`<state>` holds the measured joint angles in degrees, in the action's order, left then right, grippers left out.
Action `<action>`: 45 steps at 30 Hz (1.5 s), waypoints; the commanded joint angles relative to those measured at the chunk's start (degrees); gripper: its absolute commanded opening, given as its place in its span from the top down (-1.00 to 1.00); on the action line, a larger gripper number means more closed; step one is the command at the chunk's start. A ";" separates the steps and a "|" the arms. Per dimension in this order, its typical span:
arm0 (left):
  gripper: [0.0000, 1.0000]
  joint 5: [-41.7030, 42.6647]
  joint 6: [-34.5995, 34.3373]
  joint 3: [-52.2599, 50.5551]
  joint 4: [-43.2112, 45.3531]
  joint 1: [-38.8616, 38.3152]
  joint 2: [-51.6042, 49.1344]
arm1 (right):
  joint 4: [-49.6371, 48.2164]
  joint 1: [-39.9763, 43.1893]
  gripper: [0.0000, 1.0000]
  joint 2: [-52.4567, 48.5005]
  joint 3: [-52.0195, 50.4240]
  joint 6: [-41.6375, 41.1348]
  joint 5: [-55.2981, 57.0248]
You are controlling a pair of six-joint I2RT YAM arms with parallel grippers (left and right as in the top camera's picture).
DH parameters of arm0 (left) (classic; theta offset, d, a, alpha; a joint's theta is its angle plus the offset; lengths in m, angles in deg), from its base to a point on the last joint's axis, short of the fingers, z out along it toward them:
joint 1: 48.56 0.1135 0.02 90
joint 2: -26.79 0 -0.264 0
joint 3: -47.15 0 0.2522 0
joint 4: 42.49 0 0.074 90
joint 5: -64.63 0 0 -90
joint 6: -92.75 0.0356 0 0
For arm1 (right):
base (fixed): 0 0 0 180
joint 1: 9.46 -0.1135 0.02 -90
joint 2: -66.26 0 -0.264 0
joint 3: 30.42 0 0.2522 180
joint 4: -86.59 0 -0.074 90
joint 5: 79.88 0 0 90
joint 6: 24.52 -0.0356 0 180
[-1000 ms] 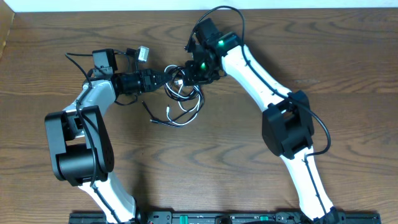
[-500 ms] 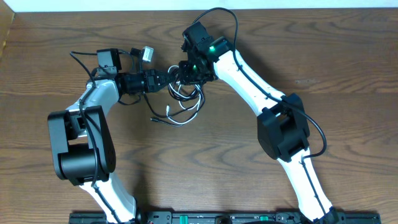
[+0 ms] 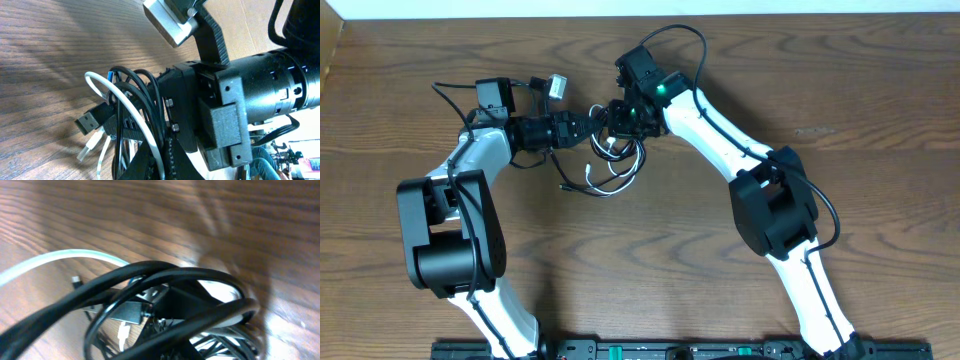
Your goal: Untangle cables
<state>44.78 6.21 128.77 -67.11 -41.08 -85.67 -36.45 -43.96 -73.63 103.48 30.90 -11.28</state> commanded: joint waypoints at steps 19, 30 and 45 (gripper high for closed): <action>-0.53 -22.25 -9.86 0.87 -1.09 0.04 1.46 | 0.50 7.56 0.78 0.07 -0.24 29.51 -32.83; -0.25 -29.53 -14.36 0.85 -3.76 -0.09 1.46 | 4.31 8.33 -0.09 0.07 -0.24 24.70 -16.33; 0.31 -50.69 -14.95 0.83 -5.53 -11.47 1.14 | 7.82 9.70 -0.20 0.04 -1.55 23.71 -6.05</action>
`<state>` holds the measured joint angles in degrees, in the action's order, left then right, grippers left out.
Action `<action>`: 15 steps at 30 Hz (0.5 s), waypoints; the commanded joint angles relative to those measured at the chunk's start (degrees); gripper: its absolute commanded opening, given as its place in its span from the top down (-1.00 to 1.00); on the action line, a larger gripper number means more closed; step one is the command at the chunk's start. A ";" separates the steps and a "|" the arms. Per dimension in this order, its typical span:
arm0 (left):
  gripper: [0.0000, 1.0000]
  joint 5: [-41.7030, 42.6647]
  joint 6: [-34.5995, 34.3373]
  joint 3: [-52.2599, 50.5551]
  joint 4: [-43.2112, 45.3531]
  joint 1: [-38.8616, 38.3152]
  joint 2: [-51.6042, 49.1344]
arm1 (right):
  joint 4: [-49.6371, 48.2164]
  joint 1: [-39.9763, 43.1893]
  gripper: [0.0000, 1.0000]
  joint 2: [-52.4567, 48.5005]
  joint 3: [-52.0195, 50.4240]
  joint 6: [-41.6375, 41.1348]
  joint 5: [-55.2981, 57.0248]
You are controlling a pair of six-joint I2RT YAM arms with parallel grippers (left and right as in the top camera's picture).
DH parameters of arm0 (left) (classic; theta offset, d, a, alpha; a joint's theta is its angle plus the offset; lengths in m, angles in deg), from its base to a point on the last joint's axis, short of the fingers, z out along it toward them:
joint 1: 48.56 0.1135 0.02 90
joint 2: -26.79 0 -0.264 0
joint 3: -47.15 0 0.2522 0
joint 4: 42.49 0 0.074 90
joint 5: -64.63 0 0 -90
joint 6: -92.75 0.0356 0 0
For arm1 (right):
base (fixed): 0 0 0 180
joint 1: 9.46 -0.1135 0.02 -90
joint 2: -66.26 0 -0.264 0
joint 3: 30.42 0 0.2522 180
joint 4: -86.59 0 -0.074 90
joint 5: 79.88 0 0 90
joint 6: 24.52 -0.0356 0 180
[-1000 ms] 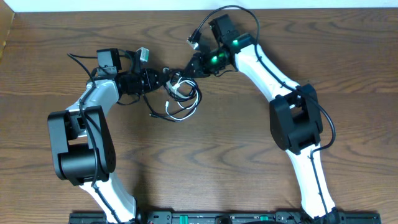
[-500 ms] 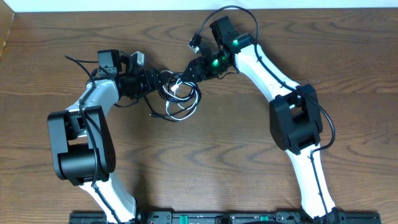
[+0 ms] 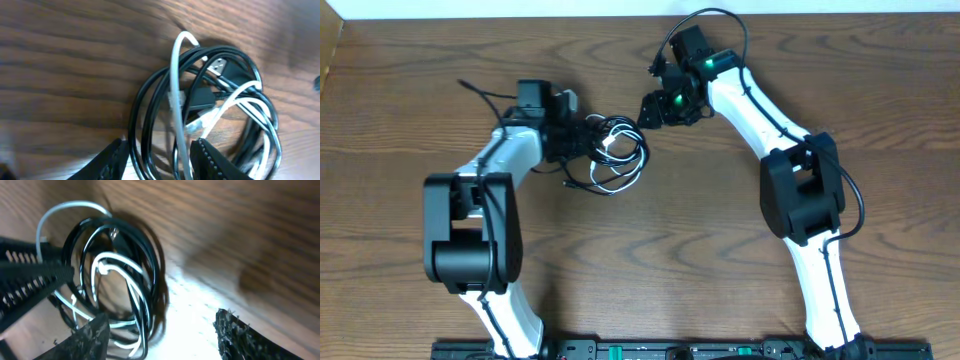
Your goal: Untangle cables
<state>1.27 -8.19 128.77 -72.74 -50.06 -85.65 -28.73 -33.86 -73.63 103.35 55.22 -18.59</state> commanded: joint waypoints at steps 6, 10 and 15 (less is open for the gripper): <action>0.77 -9.38 -0.55 0.83 0.52 -3.65 1.11 | -1.73 -2.23 0.05 0.04 -5.64 -0.68 2.05; 0.77 -9.33 -0.55 0.85 0.48 -2.62 1.11 | -5.16 -3.78 0.35 0.04 -9.18 -1.88 2.01; 0.77 -3.74 -0.26 1.16 0.57 -0.59 1.11 | -7.89 -5.25 0.98 0.04 -10.38 -2.97 2.01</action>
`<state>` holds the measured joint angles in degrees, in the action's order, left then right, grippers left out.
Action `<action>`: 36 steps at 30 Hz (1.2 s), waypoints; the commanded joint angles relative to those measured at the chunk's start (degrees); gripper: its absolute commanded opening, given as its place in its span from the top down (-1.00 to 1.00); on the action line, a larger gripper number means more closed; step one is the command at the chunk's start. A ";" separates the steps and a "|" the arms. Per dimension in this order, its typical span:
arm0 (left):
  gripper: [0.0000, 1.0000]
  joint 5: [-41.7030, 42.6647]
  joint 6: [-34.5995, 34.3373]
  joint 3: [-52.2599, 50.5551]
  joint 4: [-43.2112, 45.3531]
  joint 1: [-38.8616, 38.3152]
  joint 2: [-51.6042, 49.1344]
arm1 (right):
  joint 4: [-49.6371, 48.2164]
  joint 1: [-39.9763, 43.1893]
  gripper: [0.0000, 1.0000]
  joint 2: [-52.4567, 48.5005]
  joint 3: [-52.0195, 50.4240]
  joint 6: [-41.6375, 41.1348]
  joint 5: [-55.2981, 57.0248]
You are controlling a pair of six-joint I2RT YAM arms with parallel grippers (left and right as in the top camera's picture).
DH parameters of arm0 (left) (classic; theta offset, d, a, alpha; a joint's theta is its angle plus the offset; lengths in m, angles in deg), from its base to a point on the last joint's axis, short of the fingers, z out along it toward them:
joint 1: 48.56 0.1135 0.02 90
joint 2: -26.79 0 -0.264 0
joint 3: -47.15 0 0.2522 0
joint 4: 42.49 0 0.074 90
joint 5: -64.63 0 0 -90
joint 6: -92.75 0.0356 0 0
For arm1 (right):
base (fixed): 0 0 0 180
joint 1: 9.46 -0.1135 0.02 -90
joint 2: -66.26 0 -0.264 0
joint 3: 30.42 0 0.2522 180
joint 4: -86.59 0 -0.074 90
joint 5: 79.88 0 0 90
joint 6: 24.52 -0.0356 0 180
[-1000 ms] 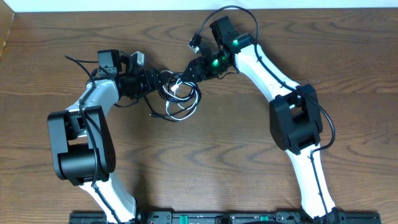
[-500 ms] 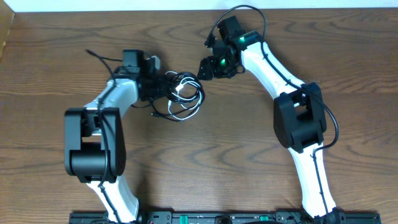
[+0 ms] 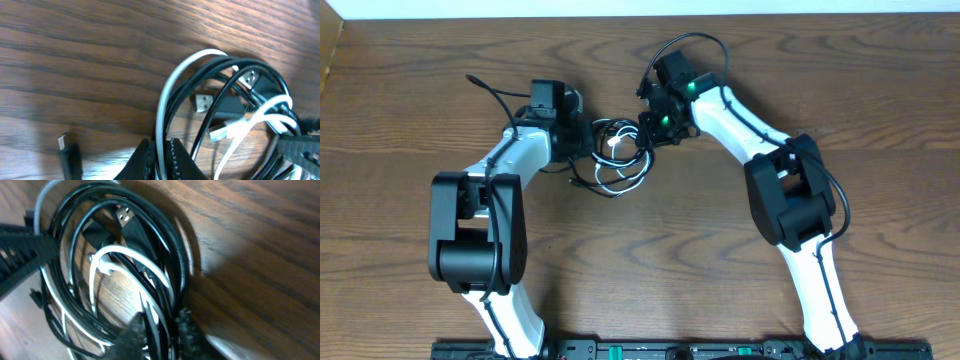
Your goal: Untangle cables
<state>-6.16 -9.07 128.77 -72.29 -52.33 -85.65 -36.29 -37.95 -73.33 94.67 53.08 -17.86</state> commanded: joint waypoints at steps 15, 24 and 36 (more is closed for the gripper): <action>0.24 38.53 7.23 1.49 2.78 11.47 1.16 | -1.55 -0.90 0.98 3.48 1.29 8.31 -8.37; -0.27 26.32 7.50 1.44 -0.20 7.85 1.16 | -0.35 -0.92 0.98 3.48 1.29 6.27 -4.55; -0.29 12.44 8.17 1.51 -1.73 2.40 1.16 | 3.96 -1.29 0.31 5.14 1.33 13.09 -1.11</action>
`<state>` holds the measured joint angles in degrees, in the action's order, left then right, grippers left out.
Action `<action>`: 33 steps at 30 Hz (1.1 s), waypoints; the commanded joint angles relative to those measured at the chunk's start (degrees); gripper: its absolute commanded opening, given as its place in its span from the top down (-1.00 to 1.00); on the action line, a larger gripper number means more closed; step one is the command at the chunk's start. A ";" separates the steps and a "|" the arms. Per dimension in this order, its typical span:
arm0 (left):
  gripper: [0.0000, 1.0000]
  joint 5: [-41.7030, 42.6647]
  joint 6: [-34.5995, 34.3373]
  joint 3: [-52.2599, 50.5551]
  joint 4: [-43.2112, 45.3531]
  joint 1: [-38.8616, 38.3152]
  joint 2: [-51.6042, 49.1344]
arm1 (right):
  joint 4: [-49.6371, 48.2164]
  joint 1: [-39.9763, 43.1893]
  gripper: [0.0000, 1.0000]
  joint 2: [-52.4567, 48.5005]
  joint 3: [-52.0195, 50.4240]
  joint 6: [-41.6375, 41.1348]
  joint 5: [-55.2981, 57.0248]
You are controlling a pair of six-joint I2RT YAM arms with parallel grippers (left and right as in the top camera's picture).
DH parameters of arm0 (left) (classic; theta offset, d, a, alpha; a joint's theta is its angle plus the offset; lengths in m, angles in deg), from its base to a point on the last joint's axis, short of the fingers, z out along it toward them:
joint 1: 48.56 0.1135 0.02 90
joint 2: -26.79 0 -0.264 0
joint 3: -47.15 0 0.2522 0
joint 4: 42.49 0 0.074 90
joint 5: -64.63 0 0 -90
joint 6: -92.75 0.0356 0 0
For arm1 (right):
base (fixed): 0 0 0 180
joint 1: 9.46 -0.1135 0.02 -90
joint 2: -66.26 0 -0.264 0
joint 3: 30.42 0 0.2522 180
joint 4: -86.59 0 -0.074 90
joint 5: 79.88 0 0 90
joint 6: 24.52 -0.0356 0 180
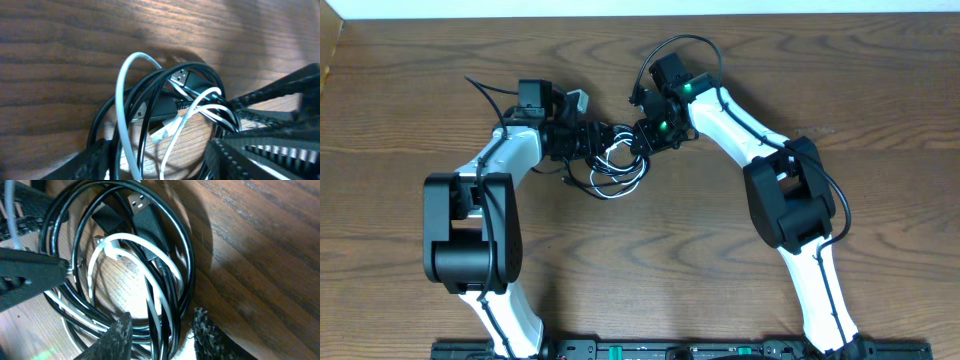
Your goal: Untangle cables
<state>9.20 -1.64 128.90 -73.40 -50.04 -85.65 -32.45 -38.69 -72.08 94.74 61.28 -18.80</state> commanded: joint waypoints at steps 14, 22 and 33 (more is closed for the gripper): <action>-0.06 -2.89 1.03 1.79 -1.88 0.11 1.22 | 0.63 -3.43 0.41 6.10 0.94 19.52 5.57; 0.34 -2.93 4.83 4.63 -6.88 0.07 1.11 | -1.40 -6.25 0.31 5.49 -0.20 19.50 18.64; 0.24 -3.80 4.55 4.61 -5.03 -1.07 -2.58 | -2.14 -5.20 0.18 5.46 -0.20 18.36 19.56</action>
<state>5.92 2.19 132.63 -78.89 -50.41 -85.96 -34.74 -44.27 -66.97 94.91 80.03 -0.07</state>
